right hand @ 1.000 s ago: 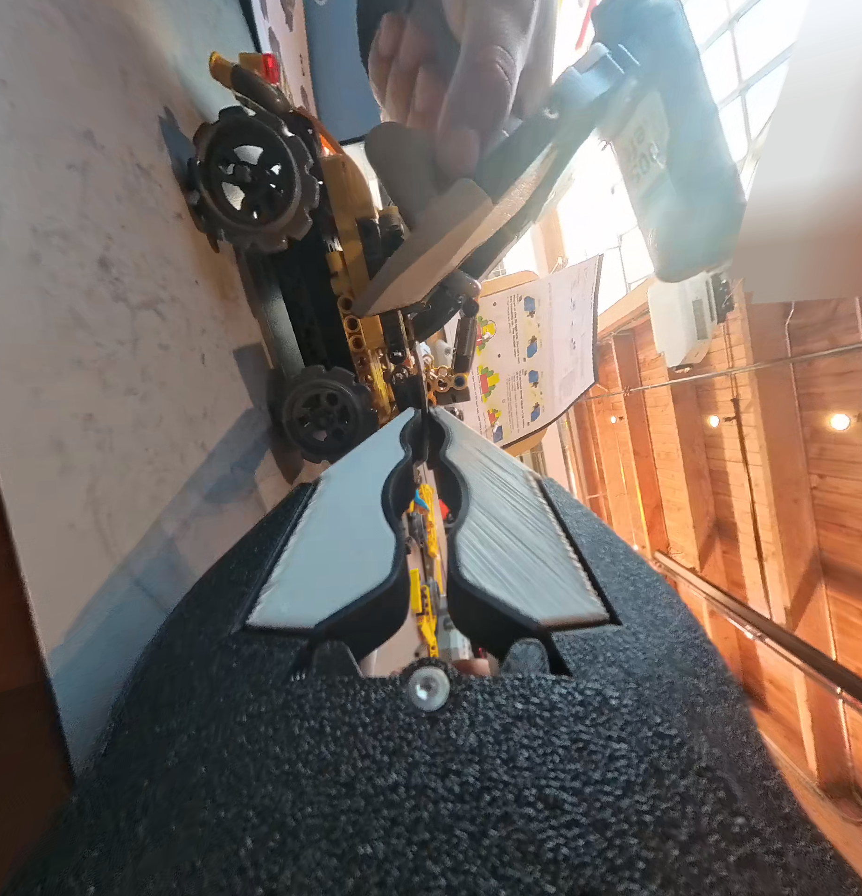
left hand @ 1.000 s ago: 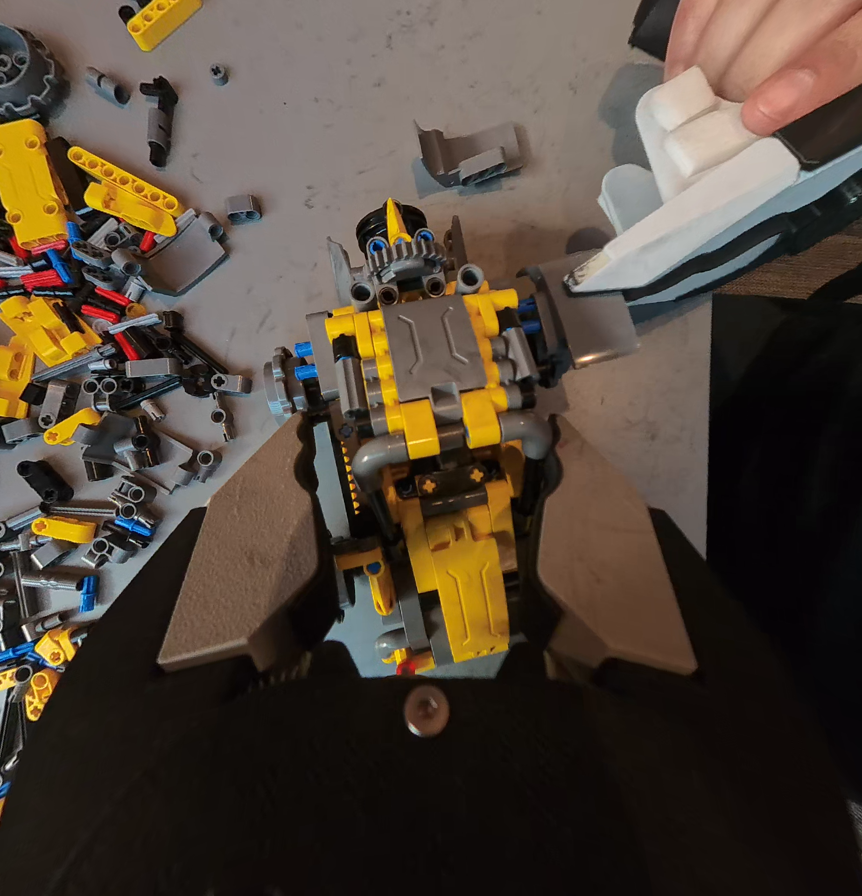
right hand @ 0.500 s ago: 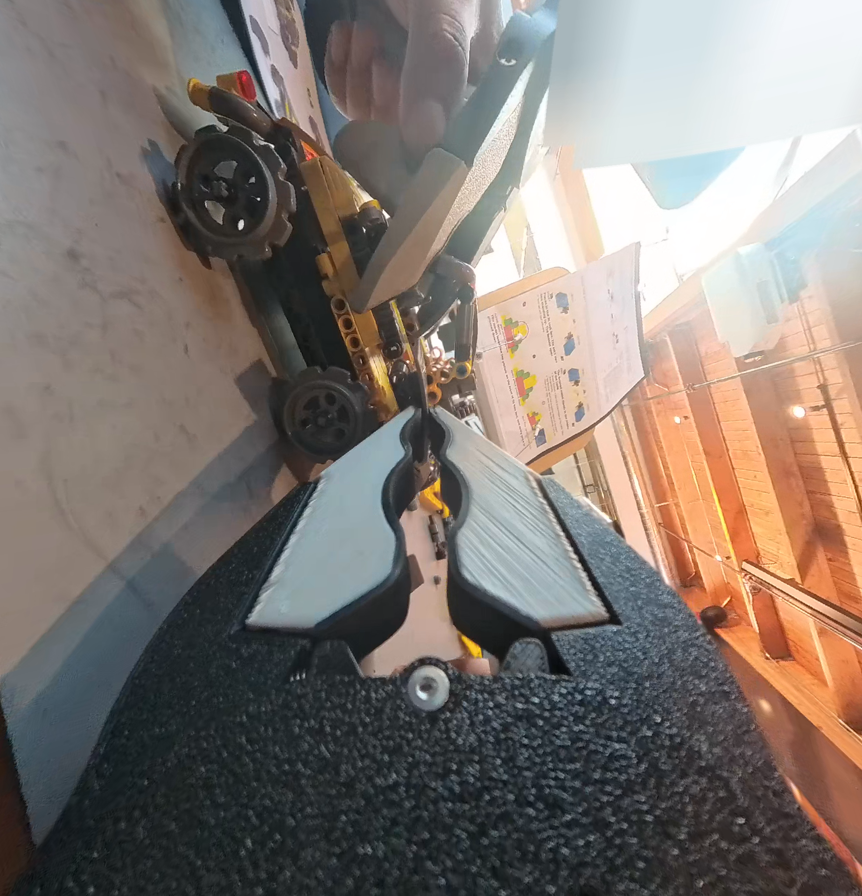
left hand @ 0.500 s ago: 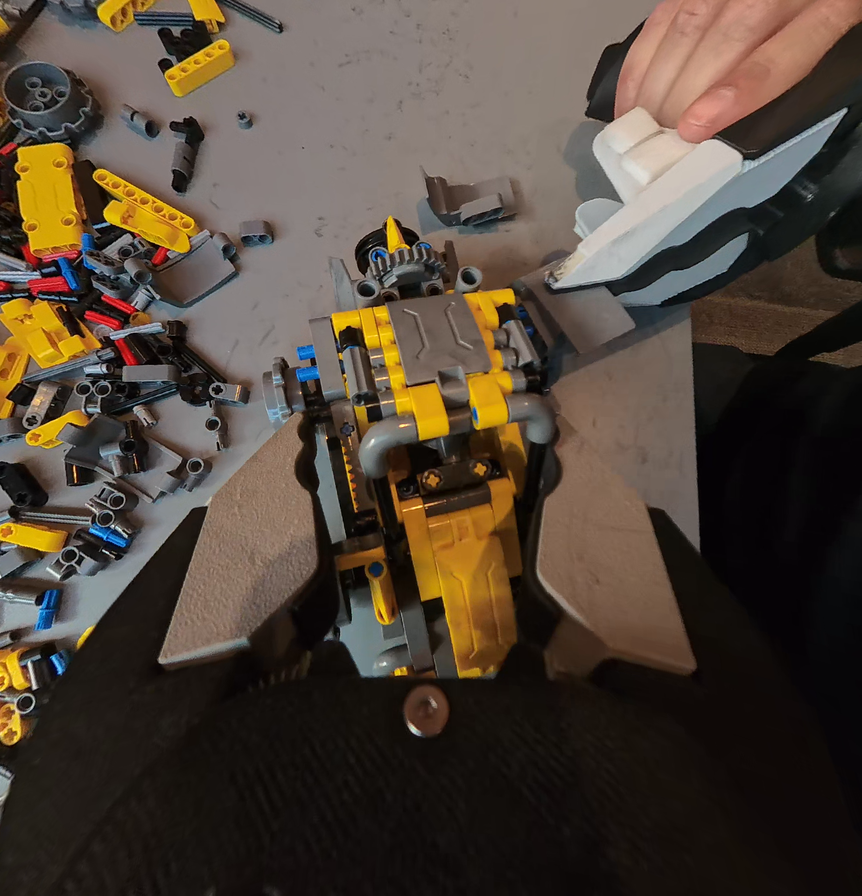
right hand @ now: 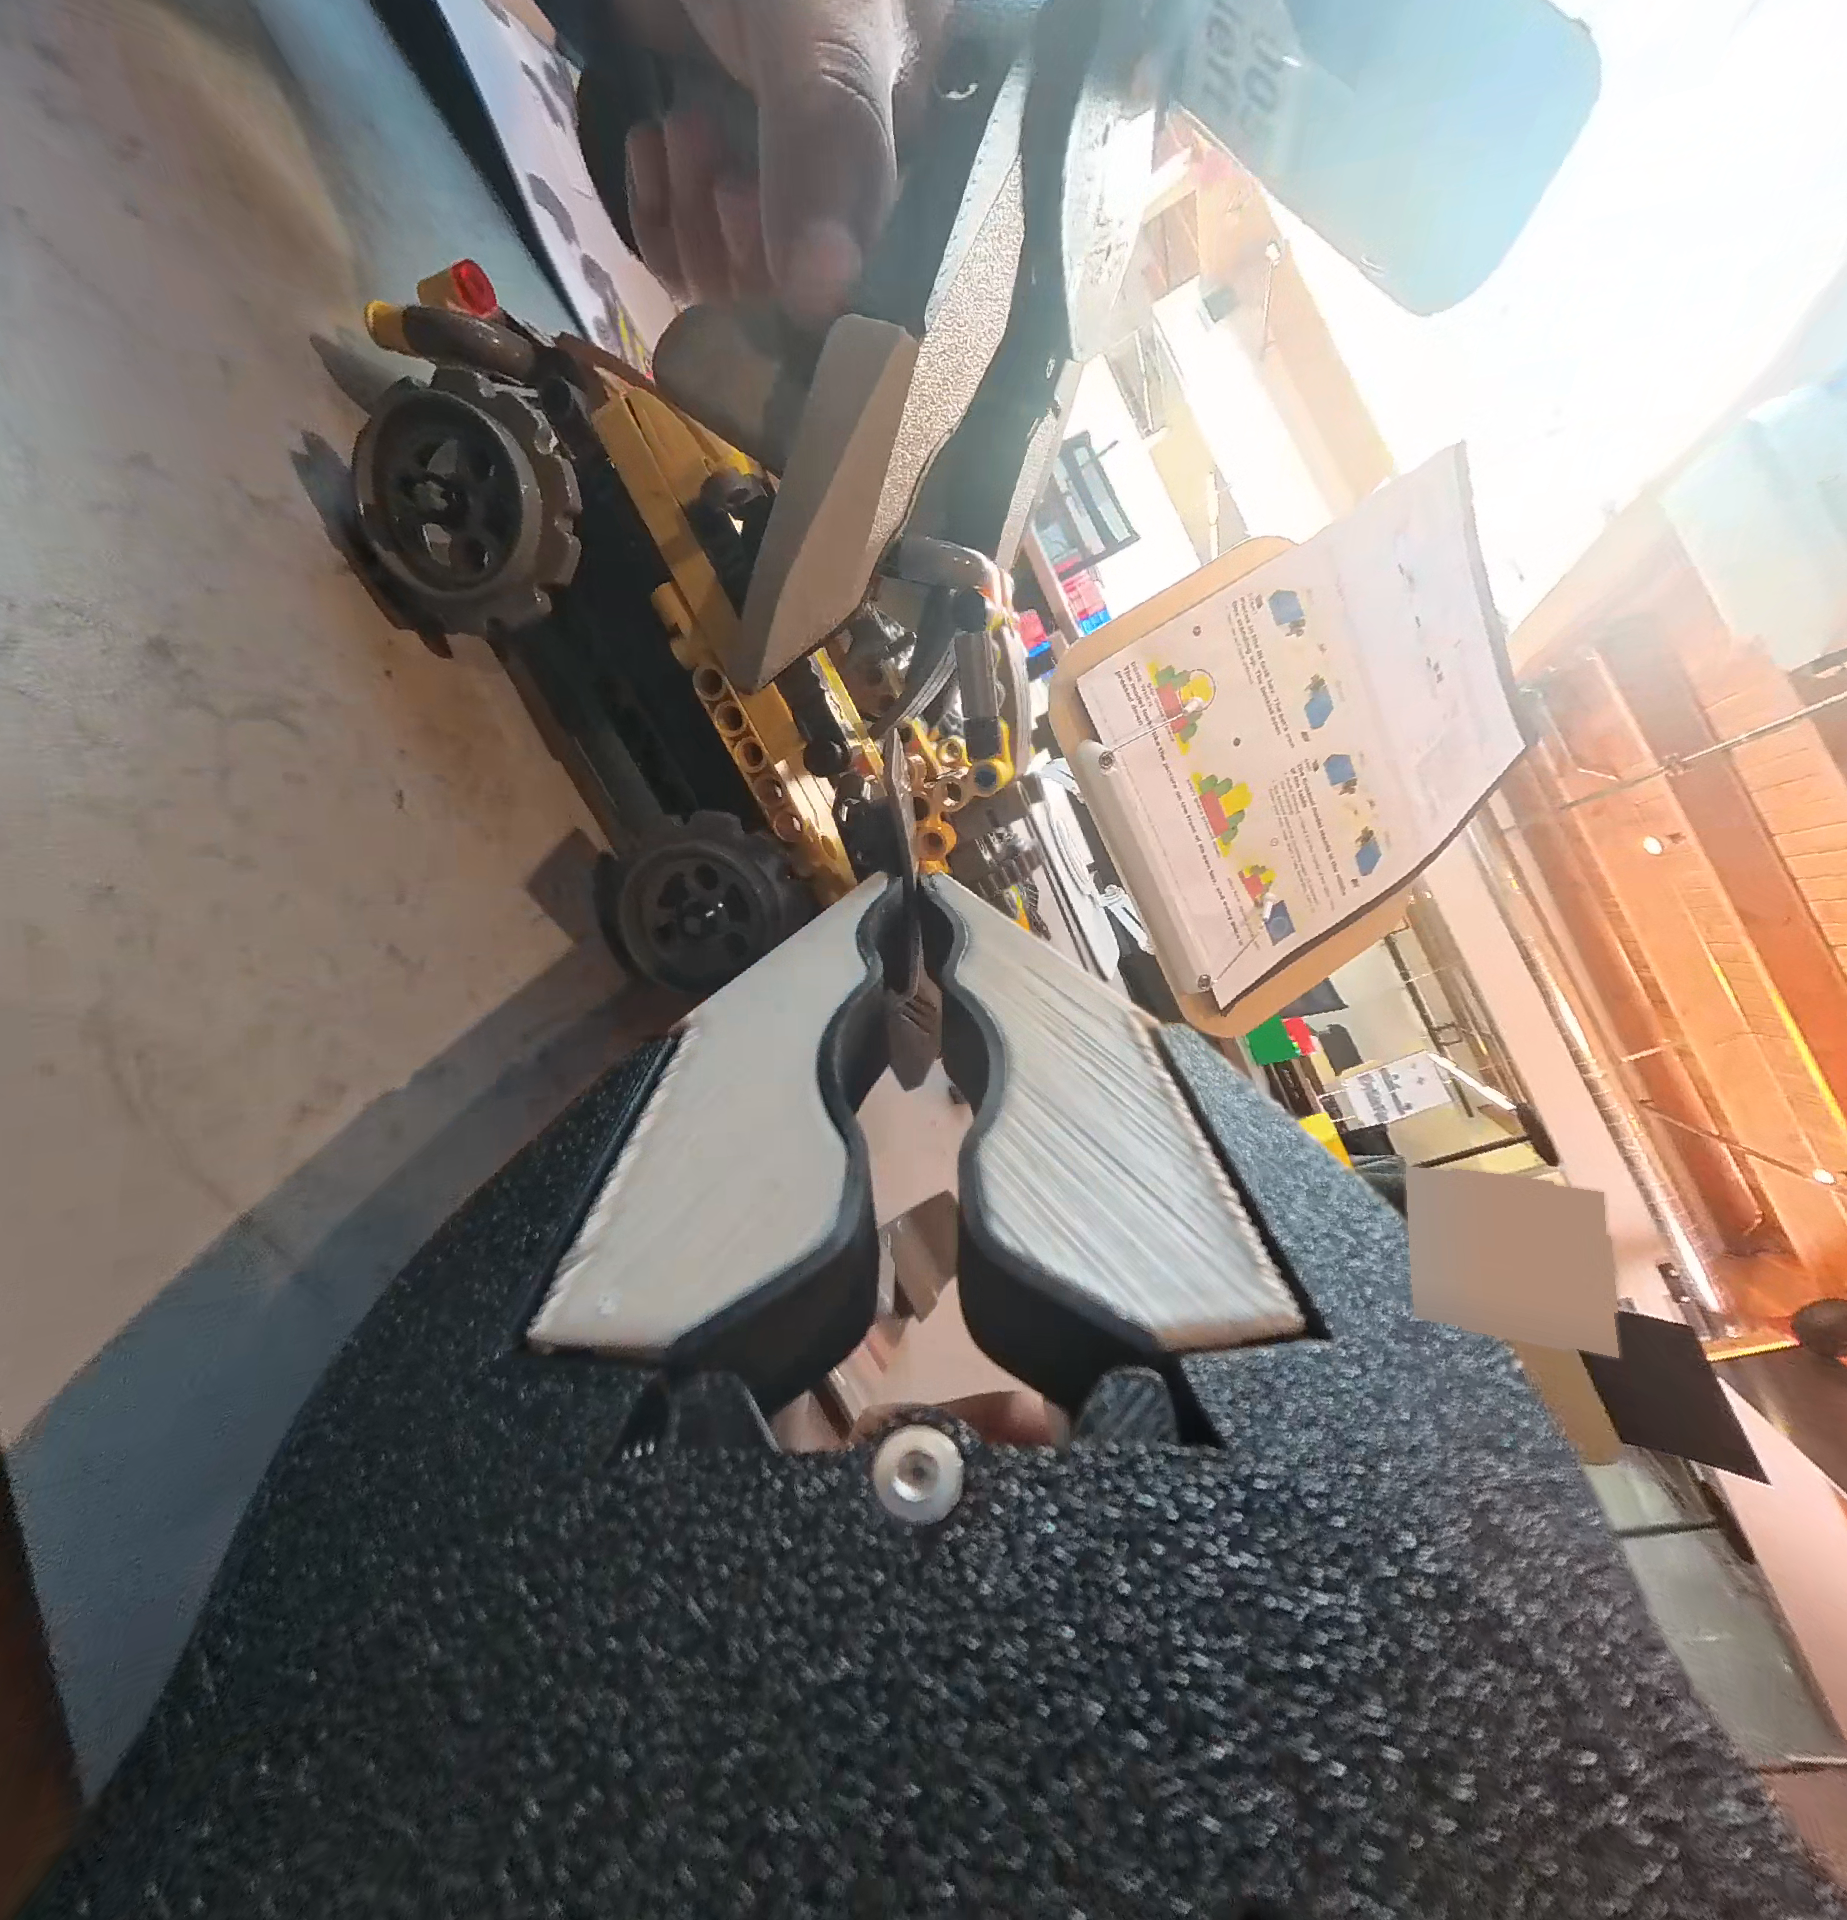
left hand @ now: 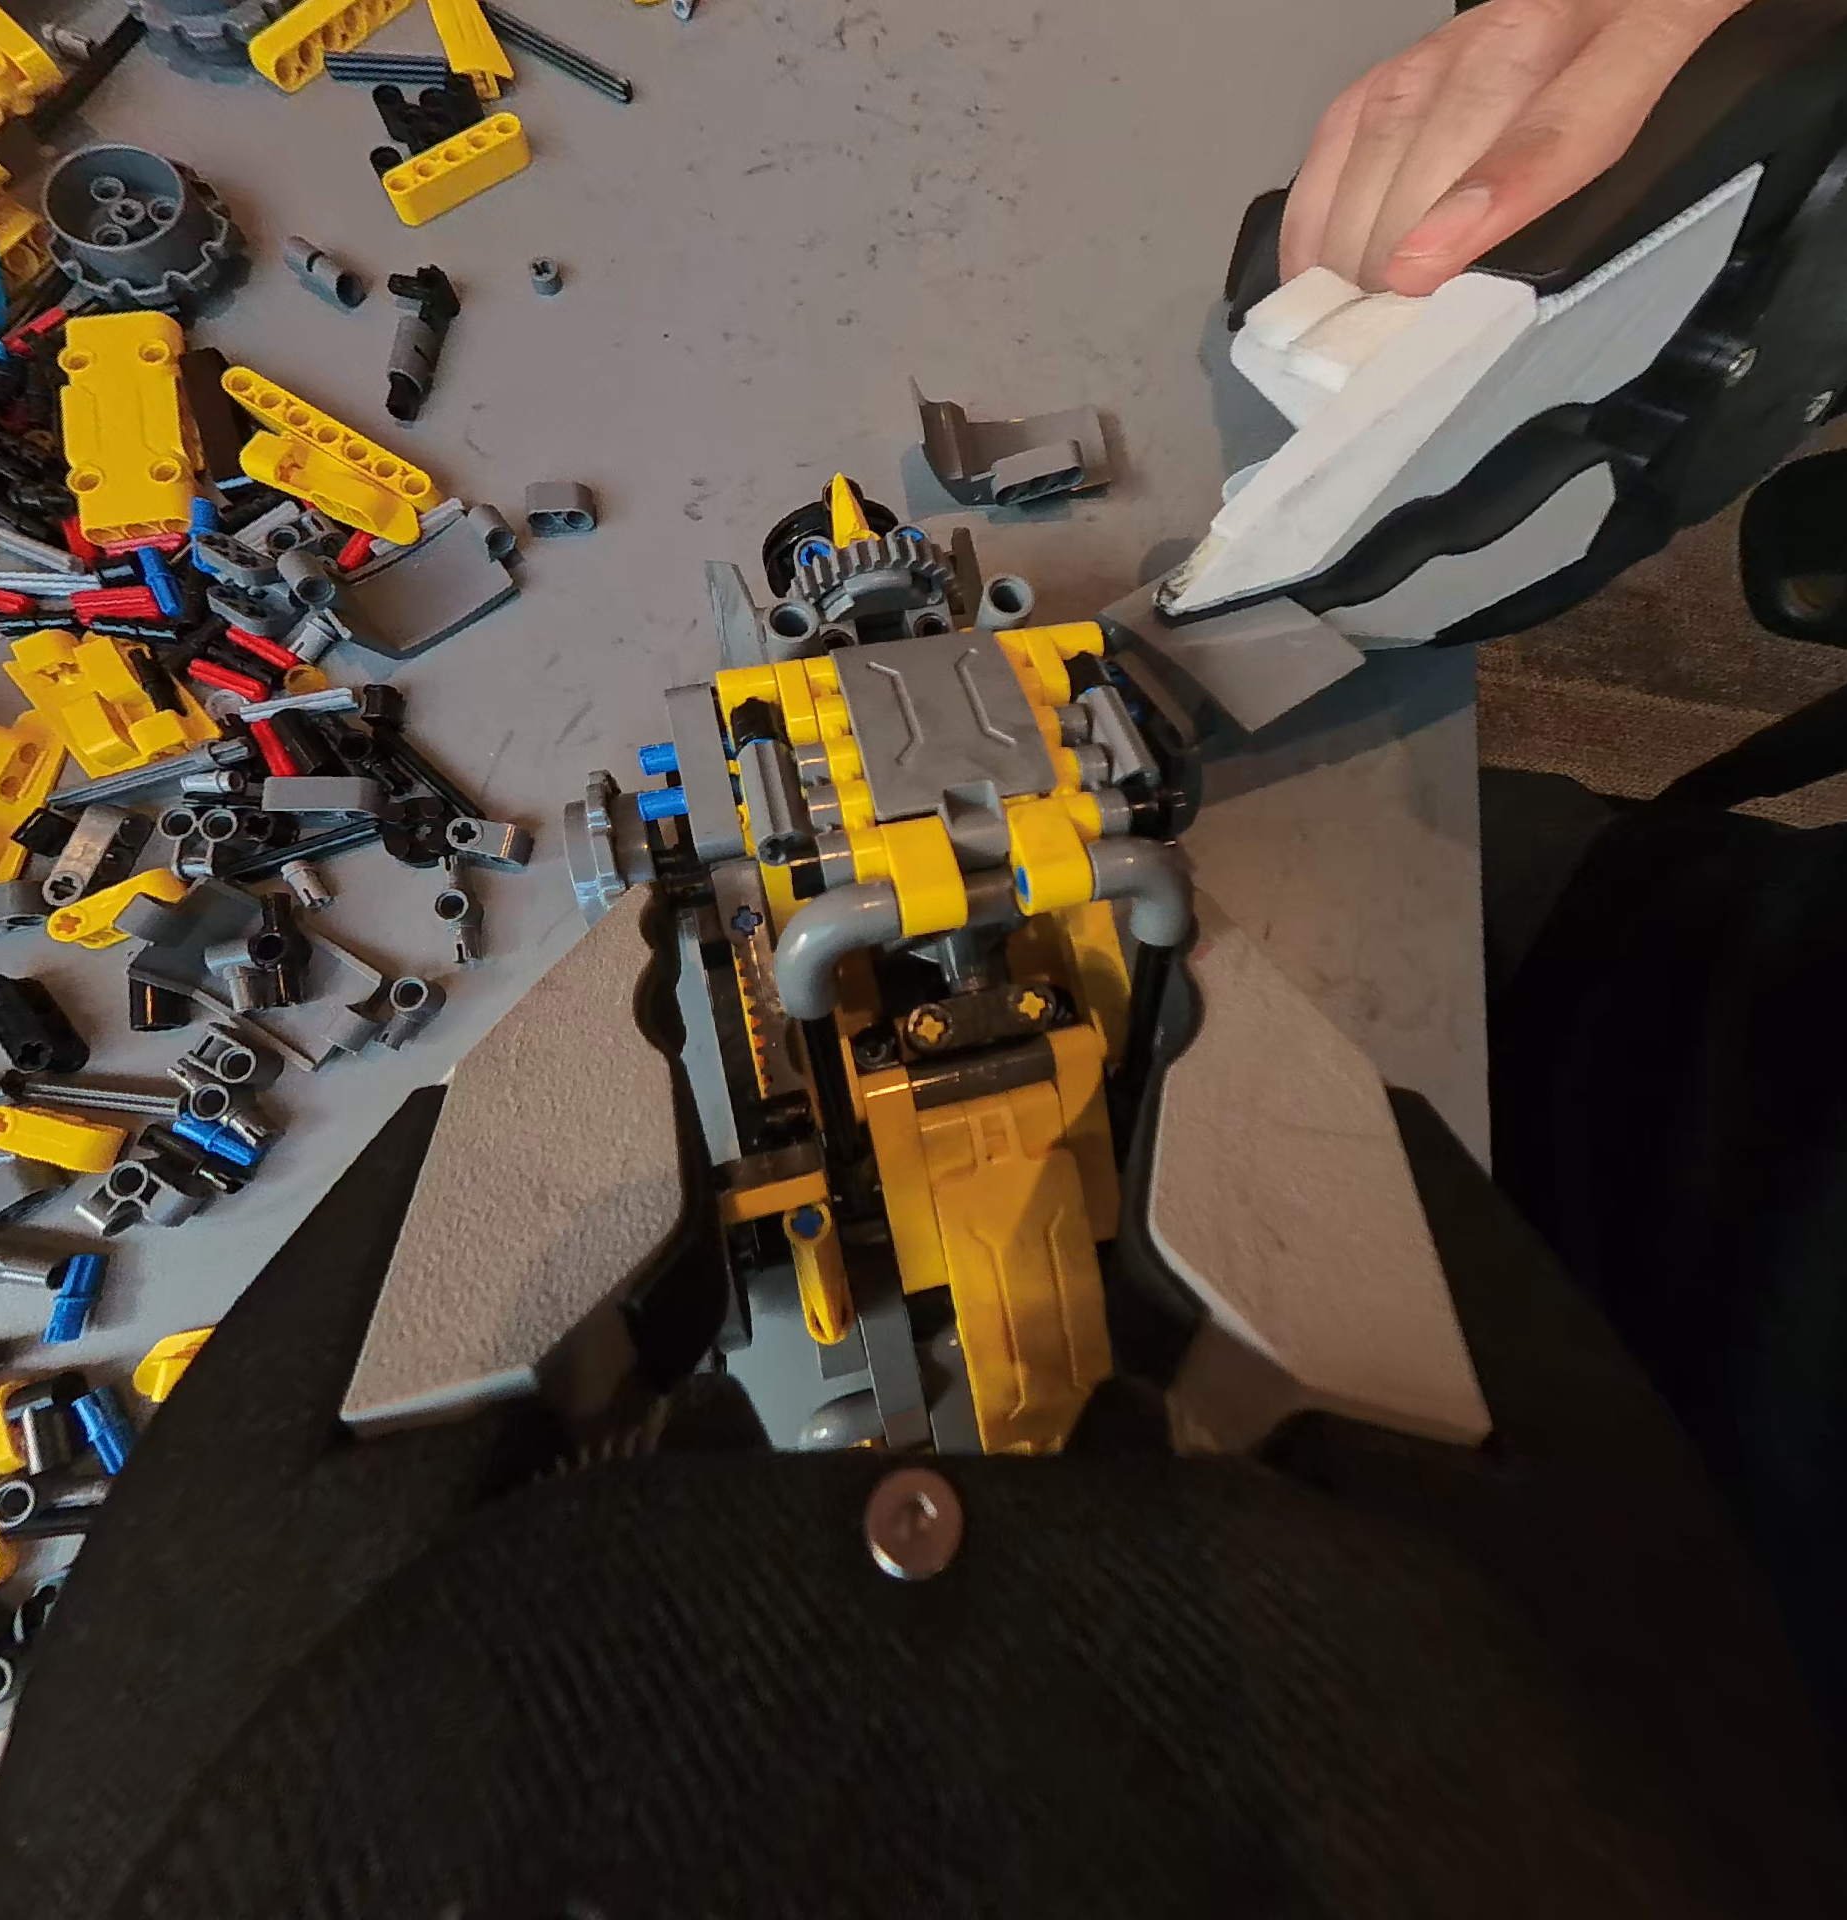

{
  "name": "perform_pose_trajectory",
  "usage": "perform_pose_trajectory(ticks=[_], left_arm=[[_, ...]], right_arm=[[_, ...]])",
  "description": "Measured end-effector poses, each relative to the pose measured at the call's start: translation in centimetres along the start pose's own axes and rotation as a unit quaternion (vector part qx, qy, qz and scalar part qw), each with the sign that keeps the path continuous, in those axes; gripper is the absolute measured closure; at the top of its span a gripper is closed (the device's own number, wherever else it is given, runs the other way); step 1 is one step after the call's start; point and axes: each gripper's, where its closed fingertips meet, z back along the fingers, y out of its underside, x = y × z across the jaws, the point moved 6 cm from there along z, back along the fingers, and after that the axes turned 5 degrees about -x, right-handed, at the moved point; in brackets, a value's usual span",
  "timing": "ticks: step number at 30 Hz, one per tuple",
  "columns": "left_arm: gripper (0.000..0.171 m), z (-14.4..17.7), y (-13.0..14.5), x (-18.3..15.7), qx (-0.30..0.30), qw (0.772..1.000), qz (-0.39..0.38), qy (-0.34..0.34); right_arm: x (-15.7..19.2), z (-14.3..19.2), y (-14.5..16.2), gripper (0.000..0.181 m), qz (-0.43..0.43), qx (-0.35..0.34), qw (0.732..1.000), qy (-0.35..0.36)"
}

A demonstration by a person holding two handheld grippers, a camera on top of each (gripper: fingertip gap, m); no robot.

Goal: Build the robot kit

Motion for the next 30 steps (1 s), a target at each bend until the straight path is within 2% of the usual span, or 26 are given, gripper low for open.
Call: perform_pose_trajectory(ticks=[14, 25, 30], left_arm=[[0.082, -0.1, 0.0, 0.0, 0.002, 1.000, 0.004, -0.010], [0.082, 0.1, 0.1, 0.2, 0.002, 1.000, 0.013, -0.024], [0.082, 0.2, 0.1, 0.4, 0.002, 0.999, 0.017, -0.031]], right_arm=[[-0.4, -0.2, 0.2, 0.181, -0.028, 0.001, 1.000, -0.010], [0.2, -0.8, -0.3, 0.181, 0.077, 0.045, 0.995, 0.033], [0.1, -1.1, -0.3, 0.181, 0.077, 0.060, 0.995, 0.036]])
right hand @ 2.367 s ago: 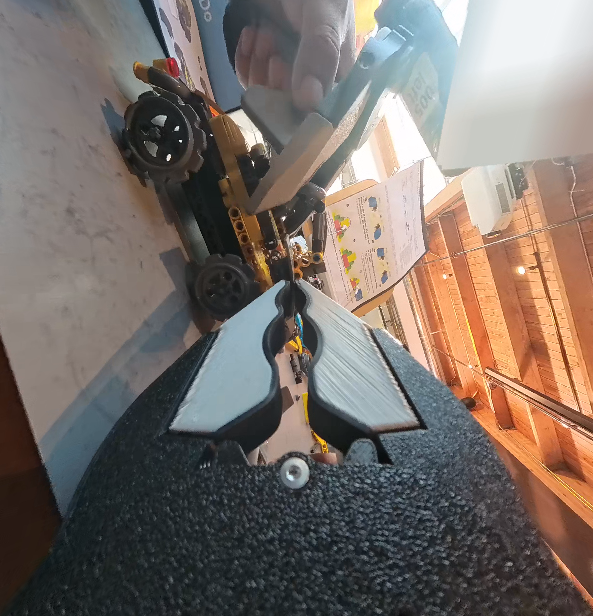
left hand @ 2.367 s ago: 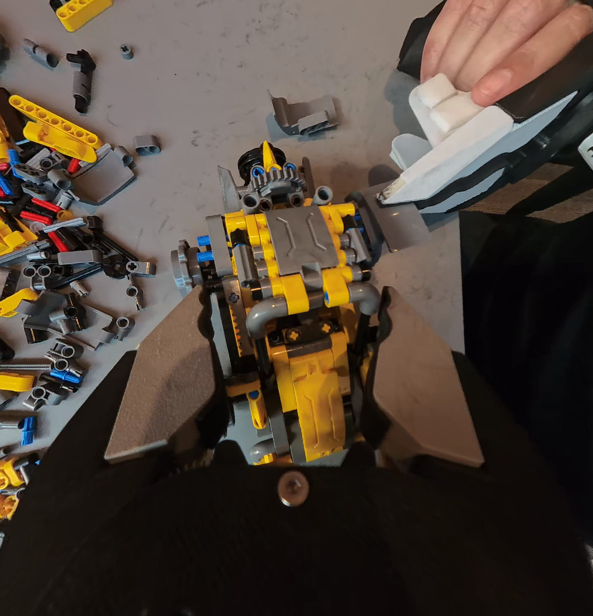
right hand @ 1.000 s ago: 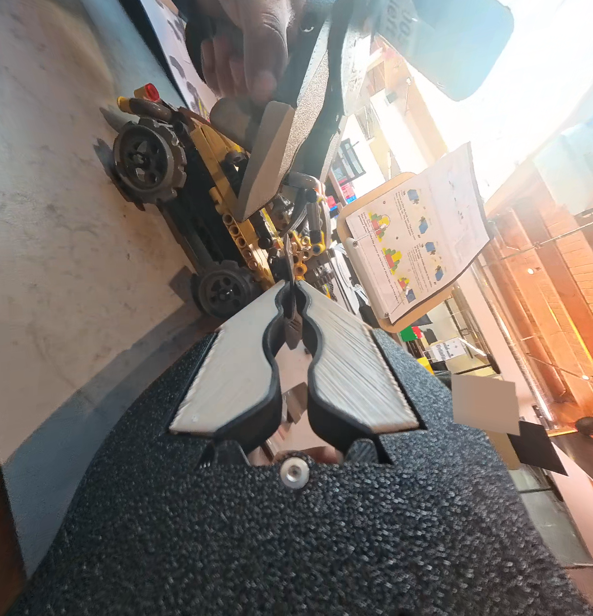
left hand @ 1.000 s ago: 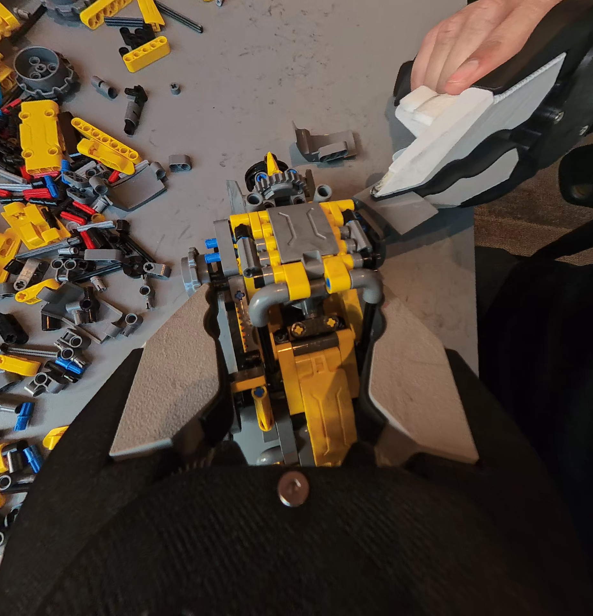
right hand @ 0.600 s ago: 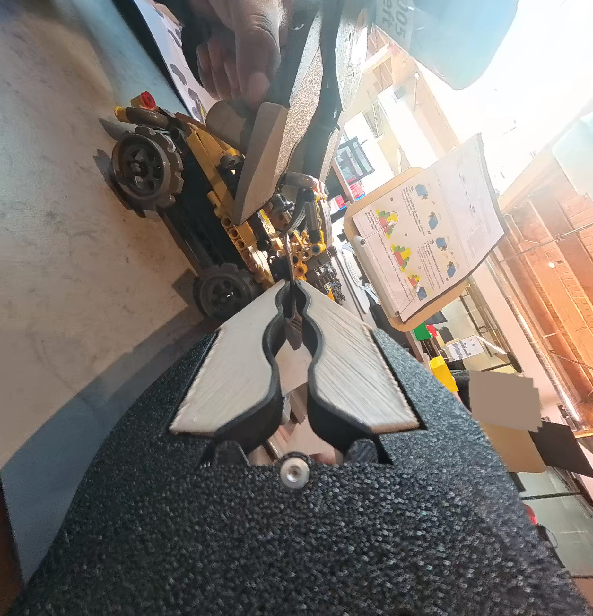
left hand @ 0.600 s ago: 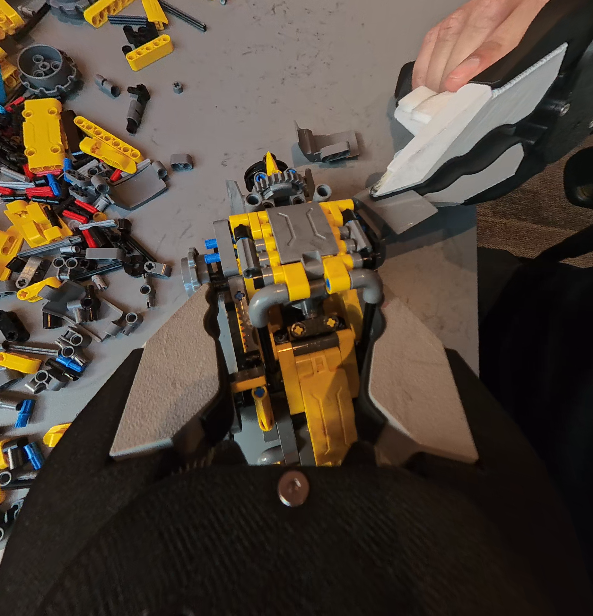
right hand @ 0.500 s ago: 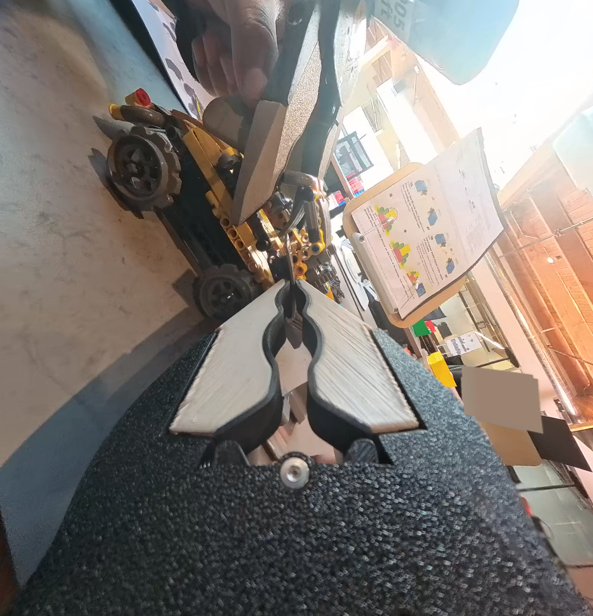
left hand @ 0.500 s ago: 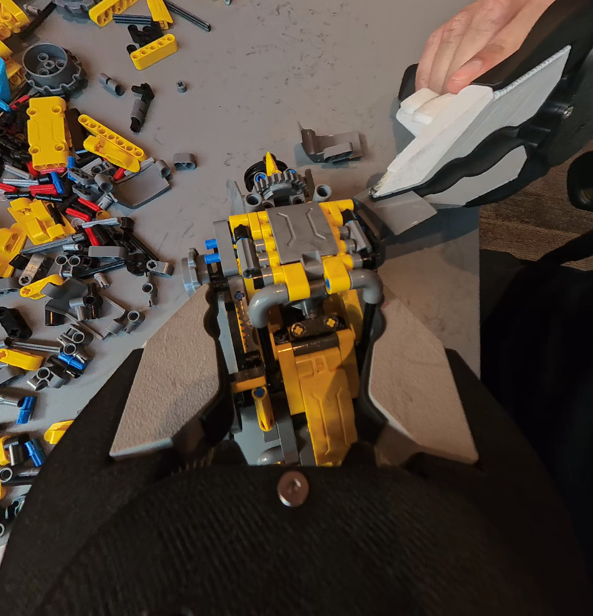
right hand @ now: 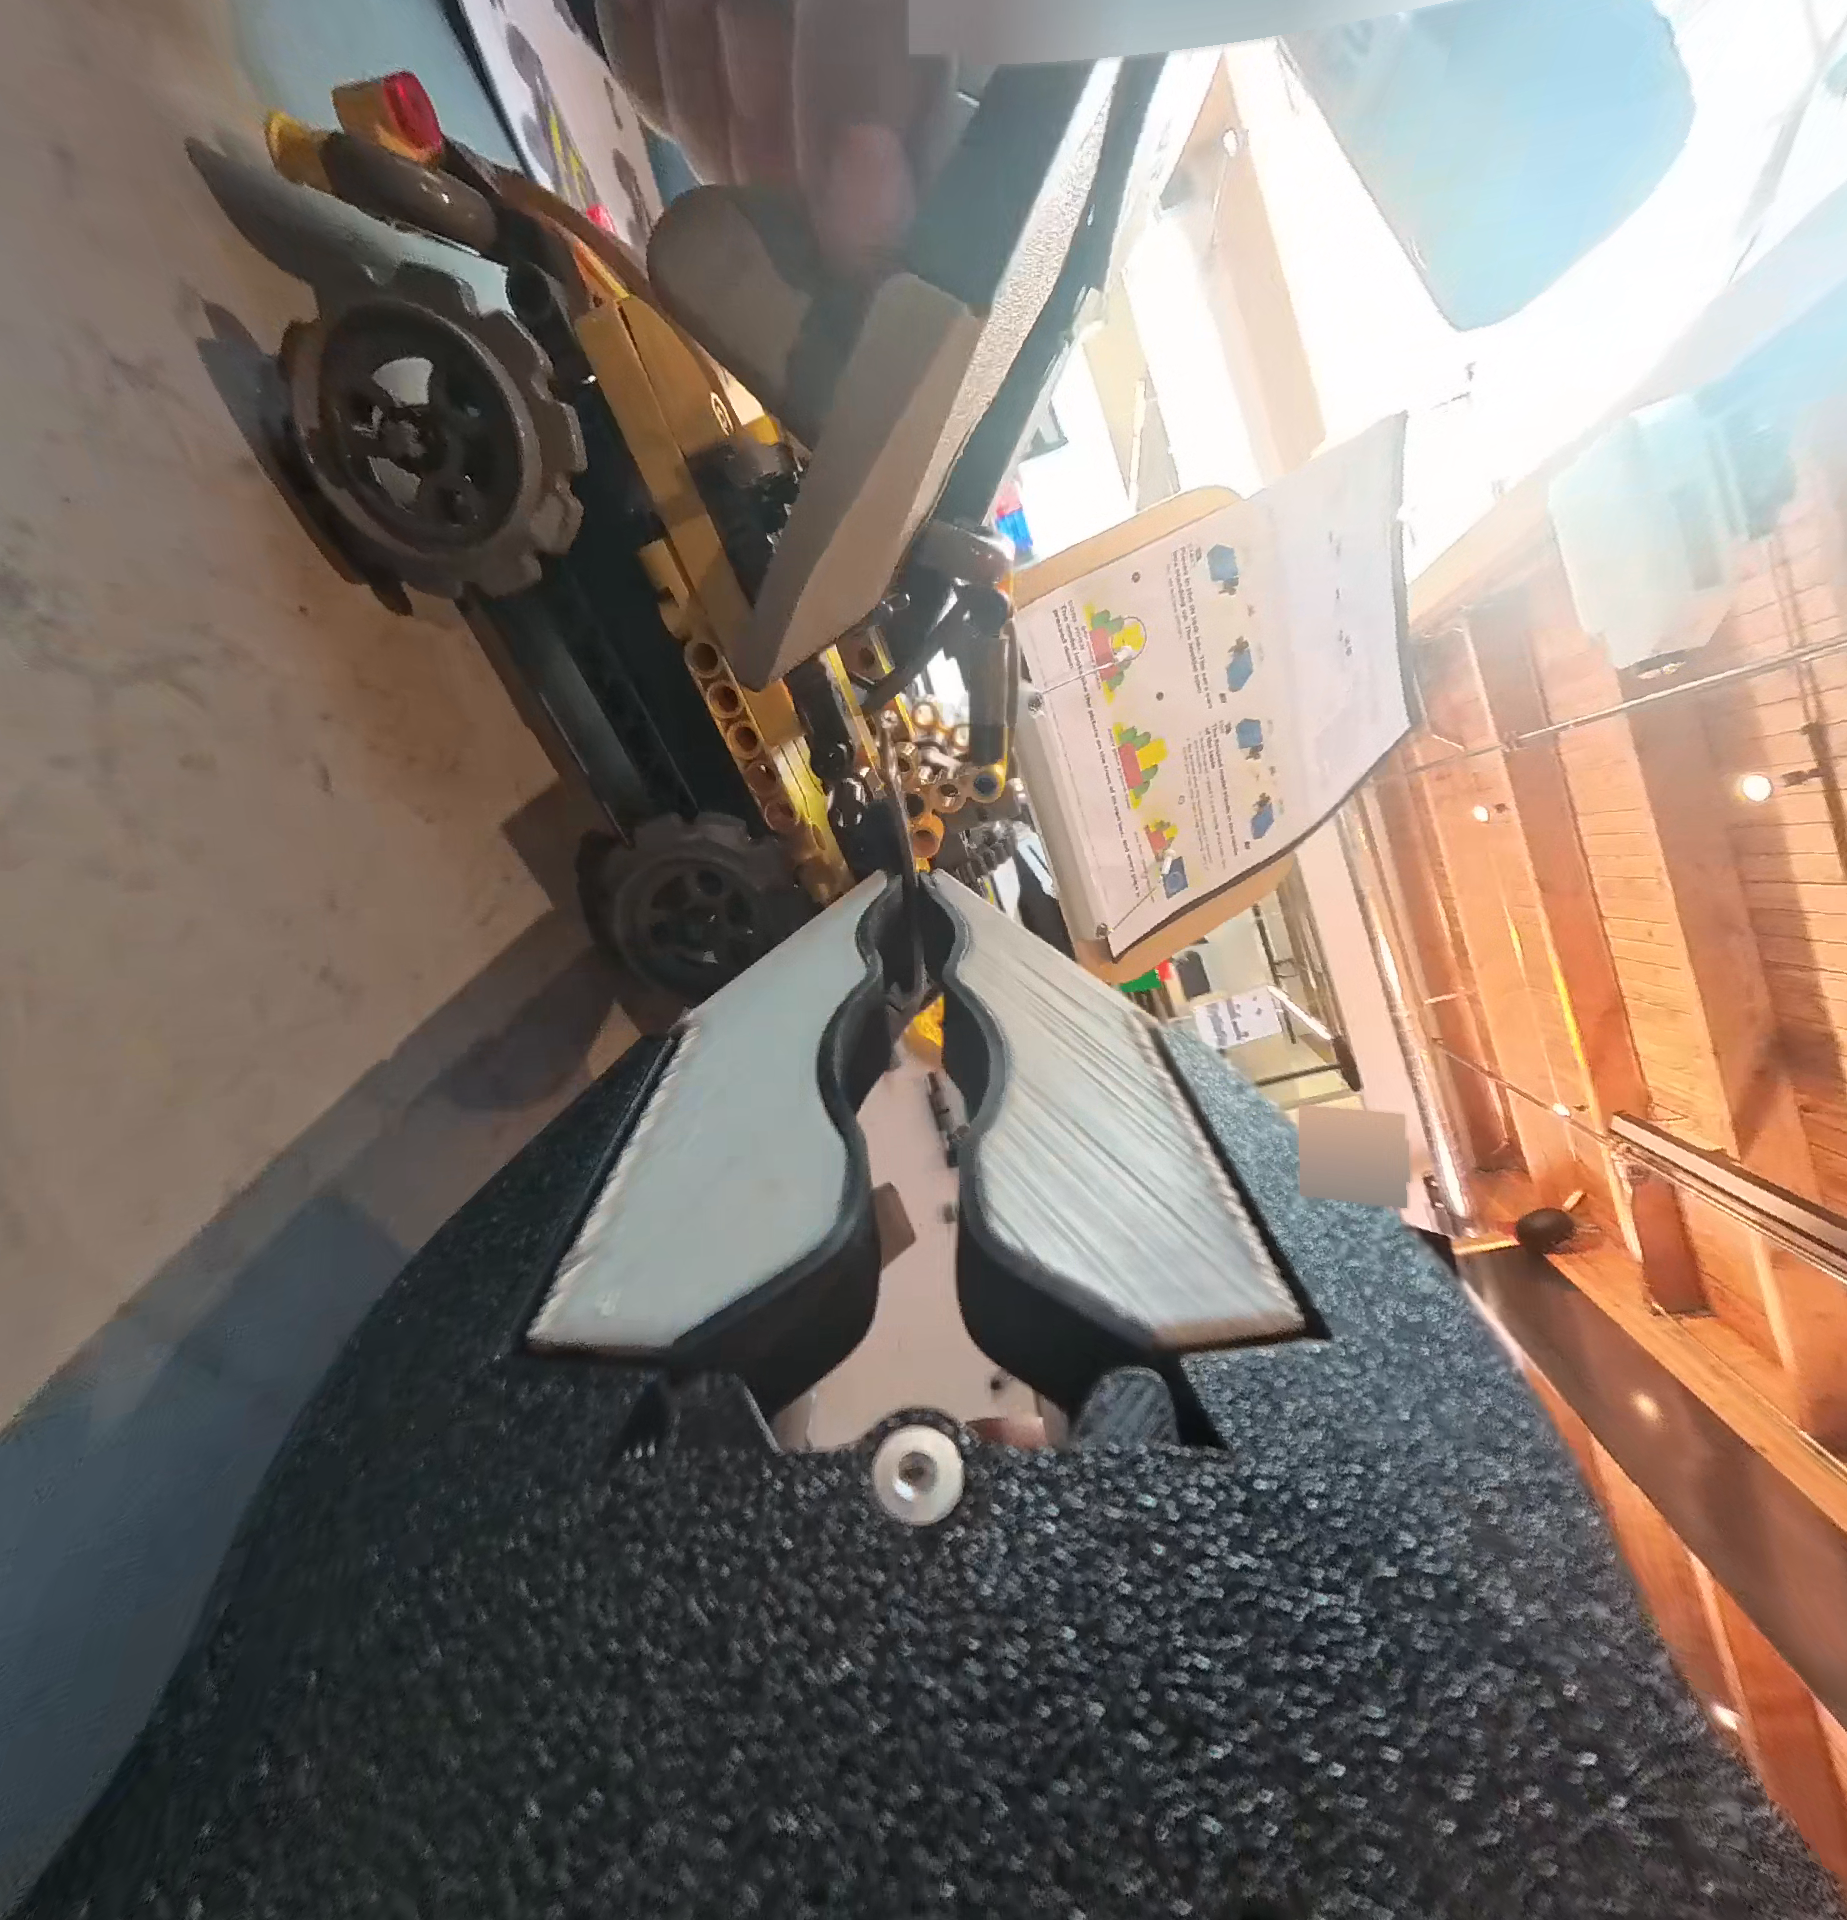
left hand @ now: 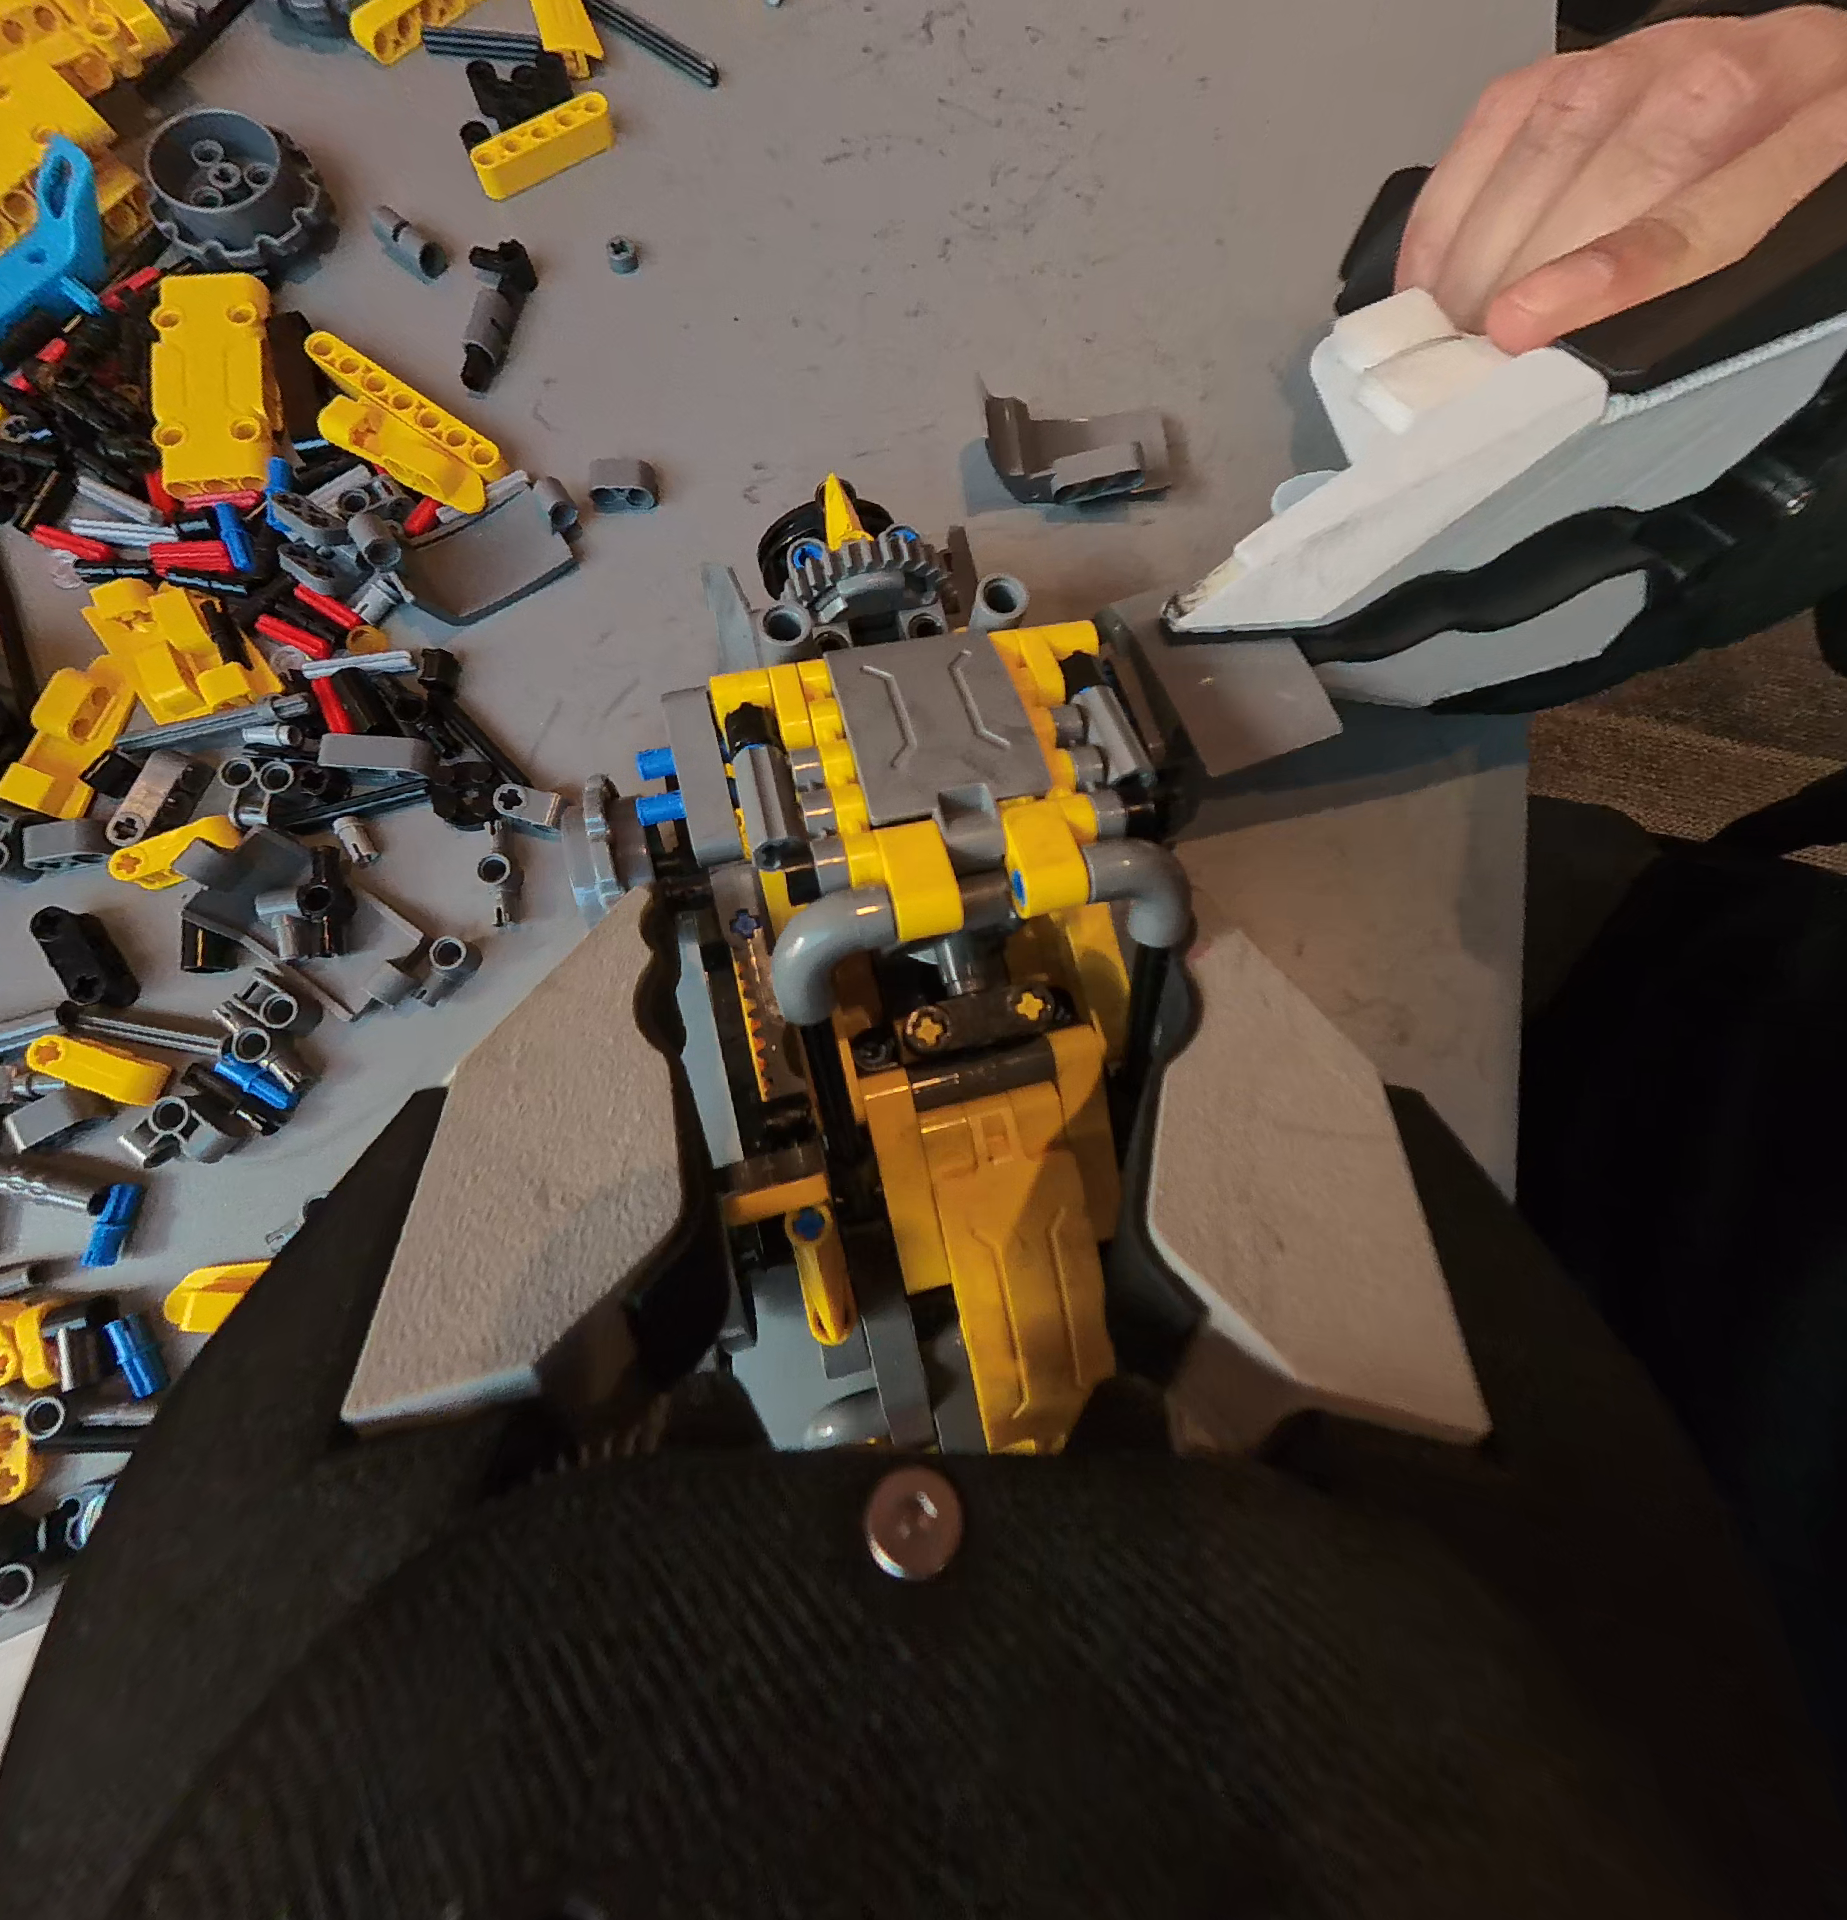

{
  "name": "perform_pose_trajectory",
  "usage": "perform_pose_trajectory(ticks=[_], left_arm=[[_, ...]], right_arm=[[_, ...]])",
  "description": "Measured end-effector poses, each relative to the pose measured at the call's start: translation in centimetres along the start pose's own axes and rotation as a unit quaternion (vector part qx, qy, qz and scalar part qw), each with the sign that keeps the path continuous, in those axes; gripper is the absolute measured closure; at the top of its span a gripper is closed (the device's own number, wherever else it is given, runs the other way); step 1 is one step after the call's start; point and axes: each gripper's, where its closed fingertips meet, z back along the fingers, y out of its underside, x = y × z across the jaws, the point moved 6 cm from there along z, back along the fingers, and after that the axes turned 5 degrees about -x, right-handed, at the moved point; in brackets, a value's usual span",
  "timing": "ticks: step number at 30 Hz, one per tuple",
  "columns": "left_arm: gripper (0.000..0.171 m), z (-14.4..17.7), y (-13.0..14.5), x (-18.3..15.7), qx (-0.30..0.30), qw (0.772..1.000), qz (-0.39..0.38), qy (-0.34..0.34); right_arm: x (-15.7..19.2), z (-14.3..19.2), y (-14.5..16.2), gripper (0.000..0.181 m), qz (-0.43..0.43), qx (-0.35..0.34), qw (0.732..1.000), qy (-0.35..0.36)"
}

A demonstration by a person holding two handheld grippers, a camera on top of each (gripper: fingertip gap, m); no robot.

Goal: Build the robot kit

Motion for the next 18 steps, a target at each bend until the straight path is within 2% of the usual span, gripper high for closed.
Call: perform_pose_trajectory(ticks=[10, 18], left_arm=[[0.082, 0.11, 0.08, 0.24, 0.003, 1.000, 0.005, -0.009], [0.082, 0.13, 0.15, 0.29, -0.003, 1.000, 0.008, -0.008]], right_arm=[[0.55, -0.35, -0.22, 0.181, 0.018, 0.026, 0.999, 0.037], [0.81, -0.26, 0.03, 0.181, 0.035, 0.020, 0.998, 0.050]])
